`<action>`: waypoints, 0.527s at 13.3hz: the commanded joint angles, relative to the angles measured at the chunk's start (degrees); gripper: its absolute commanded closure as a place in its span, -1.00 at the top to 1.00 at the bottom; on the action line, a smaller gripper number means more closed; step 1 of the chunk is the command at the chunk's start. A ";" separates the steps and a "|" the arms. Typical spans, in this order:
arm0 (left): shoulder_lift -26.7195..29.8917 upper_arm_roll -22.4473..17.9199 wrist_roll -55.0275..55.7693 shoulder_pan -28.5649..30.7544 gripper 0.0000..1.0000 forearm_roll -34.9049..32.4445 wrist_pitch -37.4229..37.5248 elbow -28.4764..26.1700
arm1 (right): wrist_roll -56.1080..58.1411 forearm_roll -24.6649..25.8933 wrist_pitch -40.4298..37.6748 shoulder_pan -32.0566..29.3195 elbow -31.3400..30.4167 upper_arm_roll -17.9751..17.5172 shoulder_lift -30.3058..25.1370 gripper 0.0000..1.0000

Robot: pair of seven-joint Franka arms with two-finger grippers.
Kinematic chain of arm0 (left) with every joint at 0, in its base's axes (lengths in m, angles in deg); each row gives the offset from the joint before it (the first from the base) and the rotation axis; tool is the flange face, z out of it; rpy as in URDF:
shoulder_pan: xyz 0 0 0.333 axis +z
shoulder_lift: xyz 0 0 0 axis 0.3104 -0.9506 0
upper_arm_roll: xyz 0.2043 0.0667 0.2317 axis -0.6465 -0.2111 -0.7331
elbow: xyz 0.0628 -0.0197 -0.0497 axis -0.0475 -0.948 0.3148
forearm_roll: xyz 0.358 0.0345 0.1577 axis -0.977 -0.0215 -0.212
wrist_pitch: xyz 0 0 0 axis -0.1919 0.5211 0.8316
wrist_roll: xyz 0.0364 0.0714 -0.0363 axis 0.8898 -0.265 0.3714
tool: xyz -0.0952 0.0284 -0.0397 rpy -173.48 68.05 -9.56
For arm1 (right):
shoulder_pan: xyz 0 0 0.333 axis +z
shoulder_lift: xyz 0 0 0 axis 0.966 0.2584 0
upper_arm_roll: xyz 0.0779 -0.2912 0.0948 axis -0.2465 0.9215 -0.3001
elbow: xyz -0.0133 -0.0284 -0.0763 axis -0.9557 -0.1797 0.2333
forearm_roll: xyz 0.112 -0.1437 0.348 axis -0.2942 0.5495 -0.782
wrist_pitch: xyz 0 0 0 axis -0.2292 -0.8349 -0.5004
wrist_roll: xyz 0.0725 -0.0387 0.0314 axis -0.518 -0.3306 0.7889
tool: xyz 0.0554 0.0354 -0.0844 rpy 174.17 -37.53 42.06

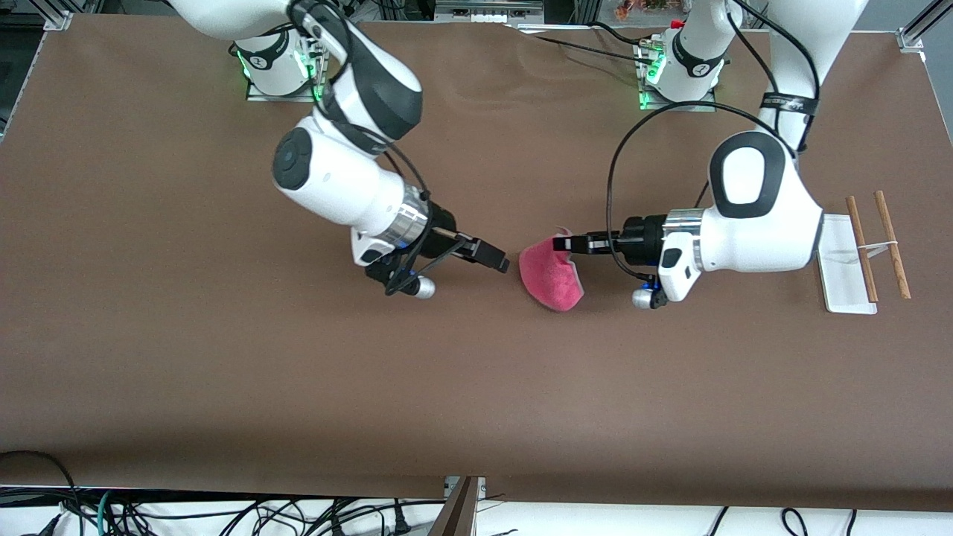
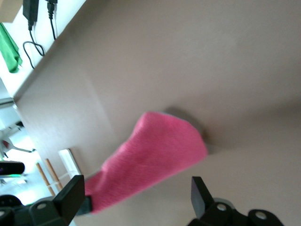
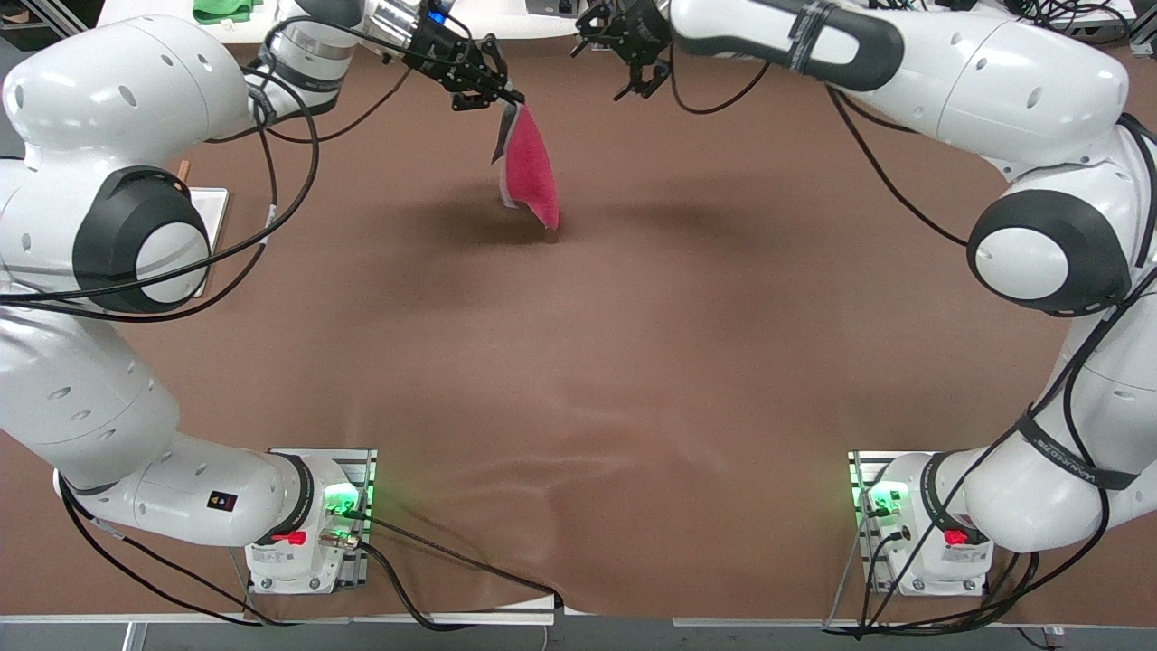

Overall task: Pass towel and hang on rack
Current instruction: 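Grasp the towel with the left gripper while the right gripper releases it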

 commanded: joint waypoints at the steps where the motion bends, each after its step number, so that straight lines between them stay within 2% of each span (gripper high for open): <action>1: 1.81 0.50 -0.42 5.24 -1.00 -3.99 5.77 0.47 | 8.69 2.58 -10.58 -4.44 3.50 -0.16 -0.69 1.00; 3: 2.51 0.24 -0.51 7.63 -1.00 -6.53 10.08 1.52 | 16.43 5.74 -16.56 -7.34 3.50 1.59 -1.74 1.00; 4: 3.13 0.50 -0.68 8.86 -1.00 -10.12 11.58 2.22 | 19.86 7.93 -19.28 -8.05 3.07 3.69 -2.36 1.00; 7: 6.55 0.32 -3.57 10.79 -1.00 -18.21 15.36 2.32 | 34.77 10.41 -28.77 -9.10 1.84 12.64 -5.77 1.00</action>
